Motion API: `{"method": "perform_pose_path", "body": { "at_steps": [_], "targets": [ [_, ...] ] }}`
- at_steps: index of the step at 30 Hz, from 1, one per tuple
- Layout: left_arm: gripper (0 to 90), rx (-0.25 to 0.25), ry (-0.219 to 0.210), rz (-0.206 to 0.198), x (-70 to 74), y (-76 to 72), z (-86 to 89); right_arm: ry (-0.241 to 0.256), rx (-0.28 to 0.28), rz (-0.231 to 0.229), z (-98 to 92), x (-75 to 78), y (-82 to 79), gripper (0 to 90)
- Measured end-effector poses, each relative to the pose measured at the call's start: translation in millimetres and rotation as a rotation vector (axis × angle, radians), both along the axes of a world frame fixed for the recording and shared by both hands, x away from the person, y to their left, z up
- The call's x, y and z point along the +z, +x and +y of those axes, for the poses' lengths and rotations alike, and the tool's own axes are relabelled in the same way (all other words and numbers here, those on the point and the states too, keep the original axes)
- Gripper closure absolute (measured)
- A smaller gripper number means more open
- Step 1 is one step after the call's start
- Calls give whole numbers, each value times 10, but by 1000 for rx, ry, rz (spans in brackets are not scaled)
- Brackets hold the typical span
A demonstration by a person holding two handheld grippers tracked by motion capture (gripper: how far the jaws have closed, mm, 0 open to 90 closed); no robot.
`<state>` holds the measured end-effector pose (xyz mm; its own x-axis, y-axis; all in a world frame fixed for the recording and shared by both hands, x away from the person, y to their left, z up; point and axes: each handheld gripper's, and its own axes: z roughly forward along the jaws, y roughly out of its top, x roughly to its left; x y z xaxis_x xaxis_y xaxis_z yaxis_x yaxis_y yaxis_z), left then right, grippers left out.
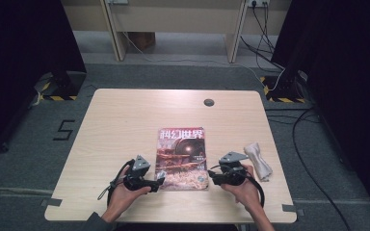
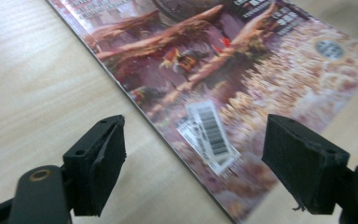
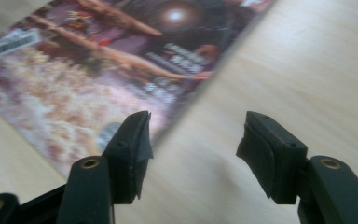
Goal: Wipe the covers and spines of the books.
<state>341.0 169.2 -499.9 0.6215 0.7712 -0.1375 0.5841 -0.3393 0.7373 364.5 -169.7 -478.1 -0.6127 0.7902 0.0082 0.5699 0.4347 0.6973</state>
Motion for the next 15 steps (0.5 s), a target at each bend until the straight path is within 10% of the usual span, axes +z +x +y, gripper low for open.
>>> {"method": "perform_pose_path", "body": {
  "at_steps": [15],
  "targets": [
    [146, -7, -47, 6, 8, -245, 166, 4, -239, -47, -871, 129, 154, 486]
  ]
}}
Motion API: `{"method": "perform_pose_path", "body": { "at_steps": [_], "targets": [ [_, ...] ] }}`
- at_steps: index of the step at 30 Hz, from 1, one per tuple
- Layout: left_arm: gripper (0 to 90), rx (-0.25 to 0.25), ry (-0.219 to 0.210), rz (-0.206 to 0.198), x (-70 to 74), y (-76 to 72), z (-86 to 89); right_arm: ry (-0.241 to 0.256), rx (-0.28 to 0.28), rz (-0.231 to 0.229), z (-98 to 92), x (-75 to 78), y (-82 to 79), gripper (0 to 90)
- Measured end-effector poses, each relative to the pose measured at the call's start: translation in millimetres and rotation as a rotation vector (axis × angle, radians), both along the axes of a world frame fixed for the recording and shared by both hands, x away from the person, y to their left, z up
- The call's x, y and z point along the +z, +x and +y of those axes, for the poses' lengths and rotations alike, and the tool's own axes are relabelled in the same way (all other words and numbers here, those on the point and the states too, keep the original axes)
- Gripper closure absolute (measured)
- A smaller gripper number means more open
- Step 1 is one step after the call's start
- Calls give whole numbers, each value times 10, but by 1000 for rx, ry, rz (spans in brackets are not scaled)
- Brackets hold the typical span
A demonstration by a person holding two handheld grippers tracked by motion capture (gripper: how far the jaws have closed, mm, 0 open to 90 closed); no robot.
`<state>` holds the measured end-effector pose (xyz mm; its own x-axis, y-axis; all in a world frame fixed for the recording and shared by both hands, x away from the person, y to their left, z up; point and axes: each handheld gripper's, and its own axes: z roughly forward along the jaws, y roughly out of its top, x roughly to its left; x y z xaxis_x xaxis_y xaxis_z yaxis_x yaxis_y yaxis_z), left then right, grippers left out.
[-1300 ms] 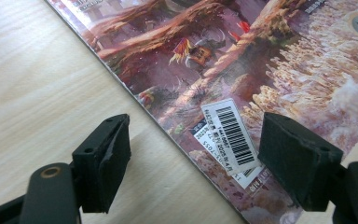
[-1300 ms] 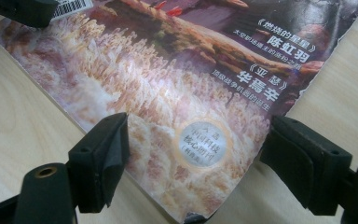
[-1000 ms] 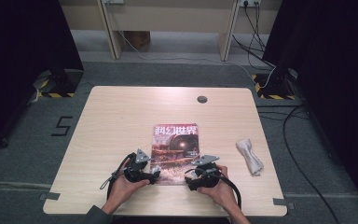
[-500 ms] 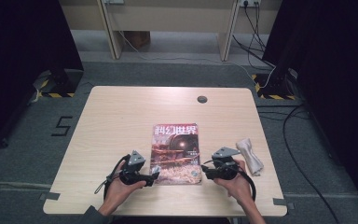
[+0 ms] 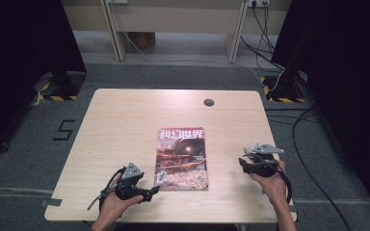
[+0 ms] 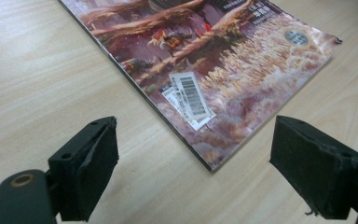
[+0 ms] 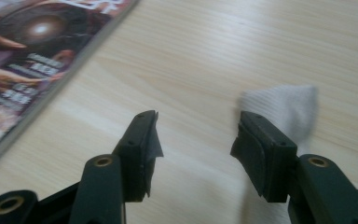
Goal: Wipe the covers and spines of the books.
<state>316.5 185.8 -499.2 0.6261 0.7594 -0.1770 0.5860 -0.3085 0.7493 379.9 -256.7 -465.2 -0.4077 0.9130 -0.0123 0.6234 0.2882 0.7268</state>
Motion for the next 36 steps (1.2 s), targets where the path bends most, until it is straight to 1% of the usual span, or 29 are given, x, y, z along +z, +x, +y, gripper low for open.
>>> {"method": "perform_pose_path", "body": {
  "at_steps": [2, 3, 5, 6, 9, 11, 12, 15, 18, 20, 21, 23, 24, 25, 27, 31, 35, 36],
  "targets": [
    [146, -6, 6, 4, -7, -14, 1, -17, -34, -2, -122, 7, 4, 496],
    [146, -8, 9, 8, -15, -13, -5, -16, -42, -4, -158, 6, 7, 497],
    [146, -10, 15, 15, -24, -4, -11, 7, -65, -1, -246, 5, 20, 505],
    [146, -11, 13, 18, -26, -4, -8, 6, -77, 1, -276, 4, 23, 513],
    [146, -5, 18, 20, -34, -5, -6, -10, -98, 10, -341, -33, 53, 547],
    [146, -14, 28, 22, -40, -6, -15, -31, -106, 21, -365, -72, 84, 565],
    [146, -15, 31, 22, -43, -7, -21, -32, -117, 34, -369, -97, 99, 585],
    [146, -17, 33, 20, -43, 1, -31, -64, -107, 44, -369, -149, 141, 637],
    [147, -13, 34, 22, -47, 14, -27, -74, -82, 67, -327, -194, 177, 693],
    [148, -10, 35, 24, -51, 19, -27, -106, -54, 77, -285, -240, 220, 722],
    [147, -9, 35, 24, -53, 20, -29, -100, -48, 83, -263, -255, 241, 735],
    [148, -8, 38, 26, -56, 24, -30, -54, -41, 81, -226, -261, 292, 754],
    [148, -8, 38, 25, -57, 26, -30, -22, -35, 86, -206, -263, 319, 756],
    [148, -7, 38, 26, -58, 28, -30, -11, -31, 91, -176, -268, 348, 757],
    [148, -6, 38, 27, -61, 32, -31, -55, -16, 82, -90, -266, 414, 759],
    [149, -10, 40, 28, -64, 30, -39, -68, 18, 77, 104, -265, 540, 762],
    [149, -9, 39, 27, -62, 31, -36, -94, 61, 68, 312, -266, 659, 762],
    [149, -10, 40, 27, -62, 31, -35, -91, 71, 70, 351, -263, 680, 761]
  ]
}}
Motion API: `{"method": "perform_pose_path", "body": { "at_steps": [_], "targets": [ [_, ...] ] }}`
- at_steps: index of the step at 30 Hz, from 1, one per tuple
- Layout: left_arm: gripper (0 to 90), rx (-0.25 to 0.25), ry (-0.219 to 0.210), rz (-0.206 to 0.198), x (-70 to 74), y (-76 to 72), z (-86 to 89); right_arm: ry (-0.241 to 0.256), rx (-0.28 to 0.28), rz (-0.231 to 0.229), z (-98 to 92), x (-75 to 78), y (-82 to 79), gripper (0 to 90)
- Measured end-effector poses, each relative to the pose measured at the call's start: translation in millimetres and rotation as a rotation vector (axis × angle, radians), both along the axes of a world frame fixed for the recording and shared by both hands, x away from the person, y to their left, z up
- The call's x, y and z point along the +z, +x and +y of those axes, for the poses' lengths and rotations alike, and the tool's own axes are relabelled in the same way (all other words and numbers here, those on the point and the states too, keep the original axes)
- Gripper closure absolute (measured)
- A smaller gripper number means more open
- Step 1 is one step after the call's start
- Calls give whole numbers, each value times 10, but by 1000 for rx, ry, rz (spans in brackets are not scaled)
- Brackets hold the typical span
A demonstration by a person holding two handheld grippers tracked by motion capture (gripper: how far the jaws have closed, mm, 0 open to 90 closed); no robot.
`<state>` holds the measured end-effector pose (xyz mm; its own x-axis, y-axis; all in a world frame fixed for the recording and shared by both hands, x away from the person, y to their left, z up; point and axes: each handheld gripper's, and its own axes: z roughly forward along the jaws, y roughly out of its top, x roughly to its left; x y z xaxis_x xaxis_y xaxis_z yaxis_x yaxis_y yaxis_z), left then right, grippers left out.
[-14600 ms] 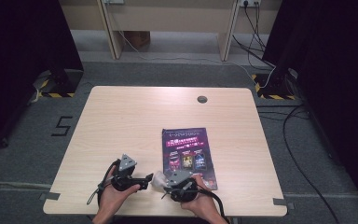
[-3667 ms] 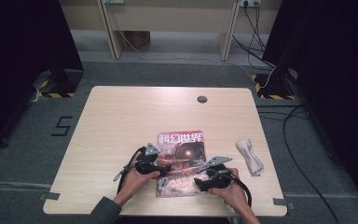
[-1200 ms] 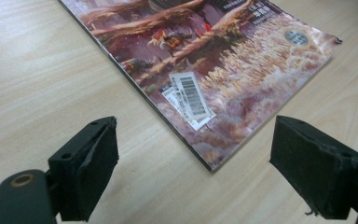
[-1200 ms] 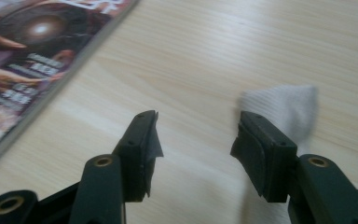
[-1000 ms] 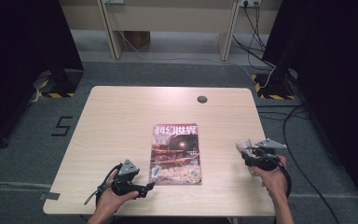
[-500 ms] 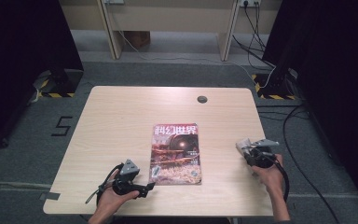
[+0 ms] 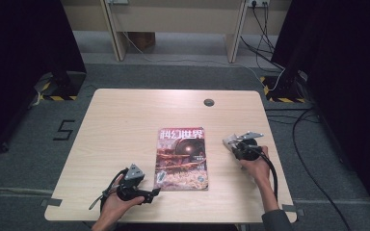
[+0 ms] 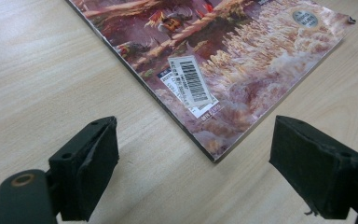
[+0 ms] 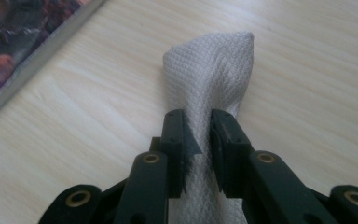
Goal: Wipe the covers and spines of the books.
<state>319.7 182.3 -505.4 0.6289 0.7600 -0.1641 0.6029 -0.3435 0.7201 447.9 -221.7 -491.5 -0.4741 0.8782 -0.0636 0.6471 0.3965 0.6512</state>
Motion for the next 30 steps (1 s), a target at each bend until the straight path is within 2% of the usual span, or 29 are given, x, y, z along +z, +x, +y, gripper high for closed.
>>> {"method": "perform_pose_path", "body": {
  "at_steps": [6, 11, 14, 18, 23, 27, 30],
  "targets": [
    [151, -6, 7, -2, 2, -6, -8, -2, 25, -15, 125, -9, 89, 729],
    [151, -10, 11, -6, 1, -18, -29, 37, 5, -30, 98, 22, 63, 569],
    [151, -10, 13, -8, 1, -20, -27, 66, -19, -39, 65, 93, -6, 460],
    [151, -8, 11, -8, 4, -22, -25, 88, -29, -48, 38, 139, -109, 377],
    [151, -6, 9, -9, 8, -20, -14, 125, -37, -48, 34, 179, -245, 331],
    [150, -3, 10, -11, 8, -18, -11, 107, -17, -48, 67, 218, -348, 297],
    [150, 1, 11, -10, 5, -16, -12, 145, -19, -58, 66, 228, -418, 283]
  ]
}}
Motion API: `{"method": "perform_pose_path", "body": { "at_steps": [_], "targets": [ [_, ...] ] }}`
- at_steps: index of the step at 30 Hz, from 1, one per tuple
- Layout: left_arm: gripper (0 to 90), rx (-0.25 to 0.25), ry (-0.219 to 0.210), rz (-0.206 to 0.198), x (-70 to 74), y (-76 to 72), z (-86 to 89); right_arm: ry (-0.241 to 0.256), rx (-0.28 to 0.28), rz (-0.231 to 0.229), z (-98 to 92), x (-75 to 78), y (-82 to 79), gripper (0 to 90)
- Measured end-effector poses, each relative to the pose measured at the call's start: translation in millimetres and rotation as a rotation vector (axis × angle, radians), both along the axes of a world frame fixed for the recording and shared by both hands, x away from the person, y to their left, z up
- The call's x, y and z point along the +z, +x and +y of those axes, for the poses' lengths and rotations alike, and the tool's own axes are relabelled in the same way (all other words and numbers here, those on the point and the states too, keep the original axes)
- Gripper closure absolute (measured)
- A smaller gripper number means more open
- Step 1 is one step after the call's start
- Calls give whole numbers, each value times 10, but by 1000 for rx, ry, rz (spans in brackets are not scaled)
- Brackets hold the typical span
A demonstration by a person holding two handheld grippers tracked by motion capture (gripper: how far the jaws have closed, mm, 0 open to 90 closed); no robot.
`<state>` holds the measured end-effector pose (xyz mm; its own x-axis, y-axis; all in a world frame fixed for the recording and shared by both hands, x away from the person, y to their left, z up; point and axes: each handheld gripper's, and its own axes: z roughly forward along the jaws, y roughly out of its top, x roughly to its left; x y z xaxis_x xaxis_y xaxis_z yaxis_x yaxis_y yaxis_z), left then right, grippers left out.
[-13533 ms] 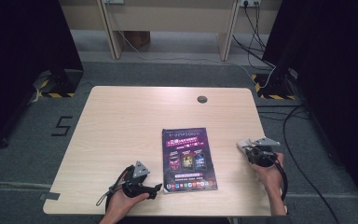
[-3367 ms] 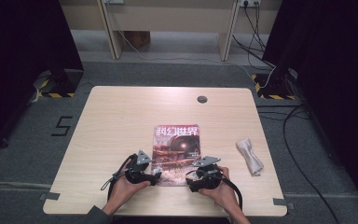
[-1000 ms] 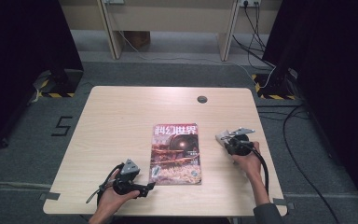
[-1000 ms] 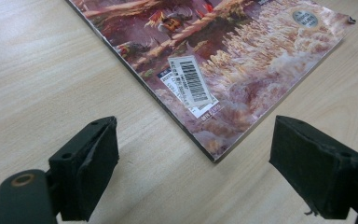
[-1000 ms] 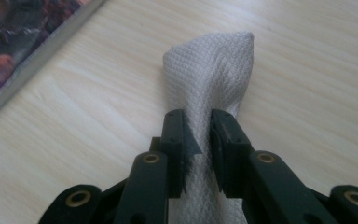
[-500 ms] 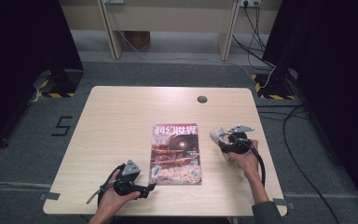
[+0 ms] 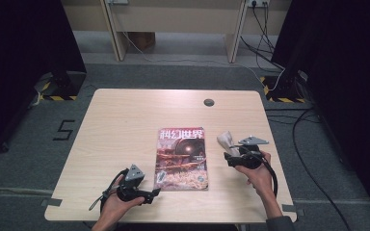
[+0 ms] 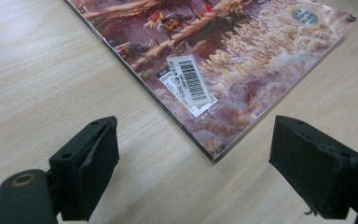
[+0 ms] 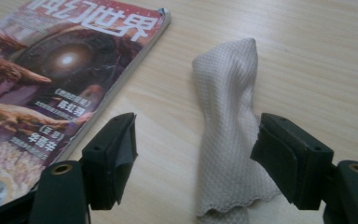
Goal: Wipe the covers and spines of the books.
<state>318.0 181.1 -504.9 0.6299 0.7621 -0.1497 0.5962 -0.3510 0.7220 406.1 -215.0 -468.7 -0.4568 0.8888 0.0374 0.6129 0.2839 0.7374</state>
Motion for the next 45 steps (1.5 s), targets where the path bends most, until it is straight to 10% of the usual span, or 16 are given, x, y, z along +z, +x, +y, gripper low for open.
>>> {"method": "perform_pose_path", "body": {
  "at_steps": [45],
  "targets": [
    [148, -4, -3, 1, 14, -84, 42, -13, 181, 58, 73, -294, -968, 169]
  ]
}}
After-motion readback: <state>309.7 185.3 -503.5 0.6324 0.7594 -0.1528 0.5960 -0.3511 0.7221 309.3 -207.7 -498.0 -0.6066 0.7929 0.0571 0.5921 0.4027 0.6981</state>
